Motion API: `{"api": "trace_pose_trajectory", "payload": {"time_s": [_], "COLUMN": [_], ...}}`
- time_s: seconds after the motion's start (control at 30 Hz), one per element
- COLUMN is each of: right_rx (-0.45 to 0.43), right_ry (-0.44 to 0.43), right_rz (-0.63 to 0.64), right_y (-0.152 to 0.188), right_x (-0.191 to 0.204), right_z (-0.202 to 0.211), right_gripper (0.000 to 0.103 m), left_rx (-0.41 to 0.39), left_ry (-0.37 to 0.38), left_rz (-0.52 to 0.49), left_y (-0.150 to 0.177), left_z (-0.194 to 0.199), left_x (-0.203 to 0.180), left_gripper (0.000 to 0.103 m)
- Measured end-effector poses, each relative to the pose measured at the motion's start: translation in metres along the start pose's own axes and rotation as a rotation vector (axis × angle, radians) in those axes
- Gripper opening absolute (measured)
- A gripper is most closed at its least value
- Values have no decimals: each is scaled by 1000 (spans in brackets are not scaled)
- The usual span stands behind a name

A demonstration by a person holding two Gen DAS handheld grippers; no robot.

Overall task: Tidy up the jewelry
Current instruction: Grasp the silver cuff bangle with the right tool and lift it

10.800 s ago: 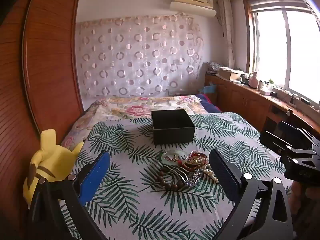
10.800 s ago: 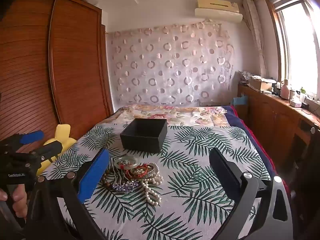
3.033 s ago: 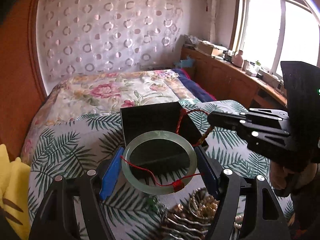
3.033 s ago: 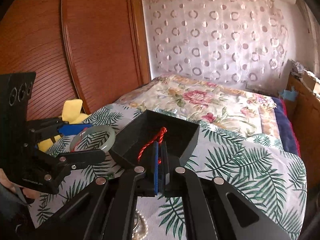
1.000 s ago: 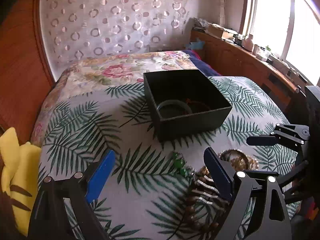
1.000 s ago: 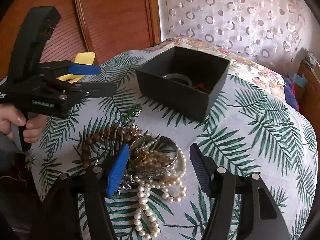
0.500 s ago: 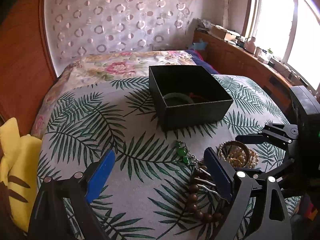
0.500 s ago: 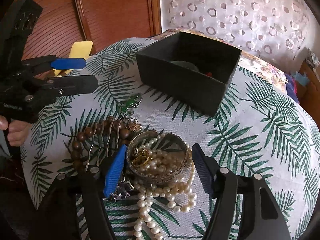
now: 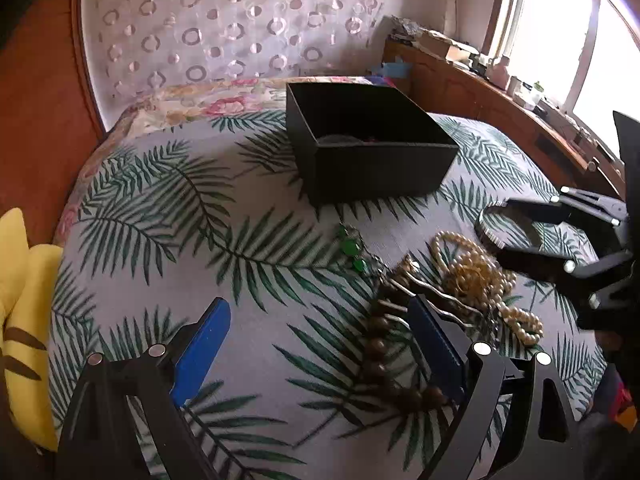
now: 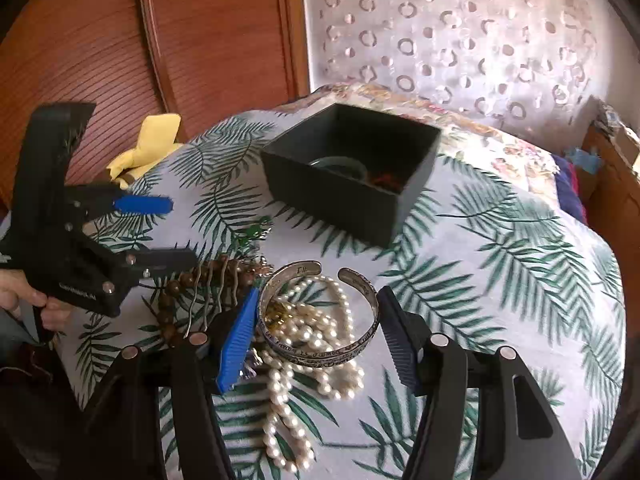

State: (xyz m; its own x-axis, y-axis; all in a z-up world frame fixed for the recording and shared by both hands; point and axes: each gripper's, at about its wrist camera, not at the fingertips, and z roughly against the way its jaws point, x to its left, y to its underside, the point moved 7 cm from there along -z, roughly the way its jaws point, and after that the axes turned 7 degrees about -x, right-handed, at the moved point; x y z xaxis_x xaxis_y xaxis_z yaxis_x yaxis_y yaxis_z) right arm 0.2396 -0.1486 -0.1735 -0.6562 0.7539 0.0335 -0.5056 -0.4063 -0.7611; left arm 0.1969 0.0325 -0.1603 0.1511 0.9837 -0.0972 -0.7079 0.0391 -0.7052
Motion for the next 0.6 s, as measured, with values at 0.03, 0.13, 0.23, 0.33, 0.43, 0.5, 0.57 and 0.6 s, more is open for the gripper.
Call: {"api": "trace_pose_trajectory", "payload": {"time_s": [0.03,0.13,0.23,0.33,0.43,0.5,0.57,0.6], "right_rx": [-3,-8,-11,-18,-30,-37,-41,-42], "right_ry": [11,44,55,63,70,73,78,81], "right_rz": [1,5,-14,-31,-44,-54,-61,-65], "right_y": [1,4,12,19,25,31,36,40], "right_x": [-4,-11,-17,-19,-19,-21,-22,-23], "right_z": [4,11,18,25,31,36,40,42], "right_gripper": [63,63,63,63,63,63,63,63], "left_rx": [3,2,0,-3,-5,-9,-8,-8], "left_ry": [3,21,44,59,69,75,80,80], "left_rz": [1,4,0,-13,-30,-40,-46,-52], "left_y": [2,5,6,9,12,15,18,21], "left_z": [1,7,11,14,17,19,20,21], "left_x": [-3,-13,-28,-44,-57,-67,-72,-77], "left_gripper": [87,87,87,87,87,87,86,86]}}
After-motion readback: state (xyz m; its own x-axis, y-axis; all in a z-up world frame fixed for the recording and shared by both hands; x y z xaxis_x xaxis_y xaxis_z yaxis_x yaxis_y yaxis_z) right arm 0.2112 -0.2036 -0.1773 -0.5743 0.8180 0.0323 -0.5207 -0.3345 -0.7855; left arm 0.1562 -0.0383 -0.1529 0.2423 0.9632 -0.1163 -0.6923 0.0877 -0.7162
